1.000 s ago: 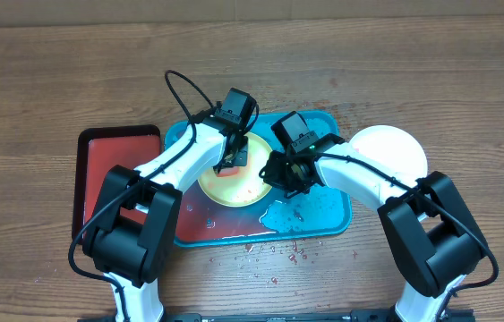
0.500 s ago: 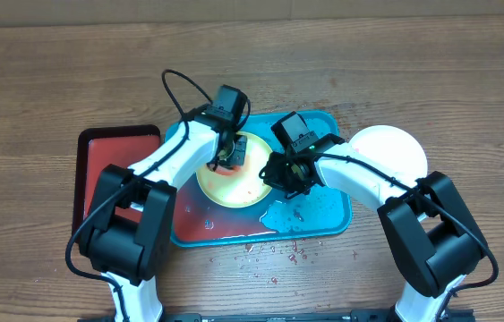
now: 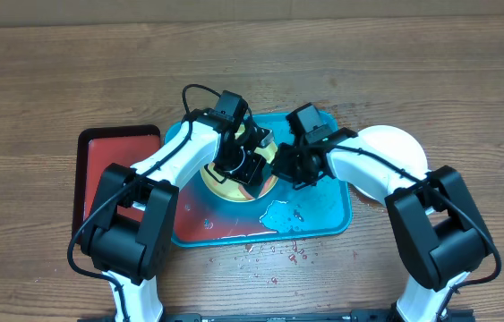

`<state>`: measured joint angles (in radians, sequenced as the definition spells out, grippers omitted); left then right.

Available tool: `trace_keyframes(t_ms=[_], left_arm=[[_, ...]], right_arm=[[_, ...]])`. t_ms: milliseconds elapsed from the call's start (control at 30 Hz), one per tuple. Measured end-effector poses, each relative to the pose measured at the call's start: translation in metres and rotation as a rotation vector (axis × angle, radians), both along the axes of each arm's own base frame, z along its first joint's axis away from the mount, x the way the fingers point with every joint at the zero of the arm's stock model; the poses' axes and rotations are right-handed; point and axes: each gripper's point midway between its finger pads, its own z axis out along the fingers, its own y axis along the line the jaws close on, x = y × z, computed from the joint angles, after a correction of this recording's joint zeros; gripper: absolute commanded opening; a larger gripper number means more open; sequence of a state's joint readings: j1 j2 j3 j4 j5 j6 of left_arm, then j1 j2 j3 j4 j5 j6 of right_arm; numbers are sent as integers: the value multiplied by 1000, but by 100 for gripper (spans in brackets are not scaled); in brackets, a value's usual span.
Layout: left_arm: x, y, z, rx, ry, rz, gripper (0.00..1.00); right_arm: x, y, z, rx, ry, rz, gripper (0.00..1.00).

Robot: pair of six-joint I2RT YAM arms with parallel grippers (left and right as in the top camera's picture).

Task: Clean dirty plates on tray and stack at the side
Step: 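Scrub the yellow plate with the sponge while the right gripper holds its rim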

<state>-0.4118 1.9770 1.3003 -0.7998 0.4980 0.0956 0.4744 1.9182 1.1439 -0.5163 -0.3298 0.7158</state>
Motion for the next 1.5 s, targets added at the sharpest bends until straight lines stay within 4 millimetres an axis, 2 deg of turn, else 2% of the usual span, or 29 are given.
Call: trace_keyframes(t_ms=[100,233,367,600,700,800,933,1100,1267,1500], left_arm=[[-6,-1,1,-17,9,-40,4],[-1,9,-5,54,-11,-16,4],[13,38,-16,275,-41,159,5],[41,95,-12,610,-196,479,4],[56,112,-8,681,-279,588,4],[71,118,-5,685,-343,663,4],[89,110,-3,627,-400,699,4],[100,66,-5,405,-387,495,4],[79,19,-4,155,-298,221,4],[25,1,-3,21,-140,-23,4]], right_arm=[[1,-2,0,7,3,2,4],[-2,0,0,7,4,13,4],[-6,5,-1,2,9,25,4],[-9,10,-2,3,8,34,4],[-9,10,-2,3,11,34,4],[-12,11,-2,2,18,37,4],[-14,12,-3,-1,23,36,4],[-14,13,-3,-10,20,32,4],[-14,13,-3,-11,20,34,4],[-19,17,-3,-12,14,73,4]])
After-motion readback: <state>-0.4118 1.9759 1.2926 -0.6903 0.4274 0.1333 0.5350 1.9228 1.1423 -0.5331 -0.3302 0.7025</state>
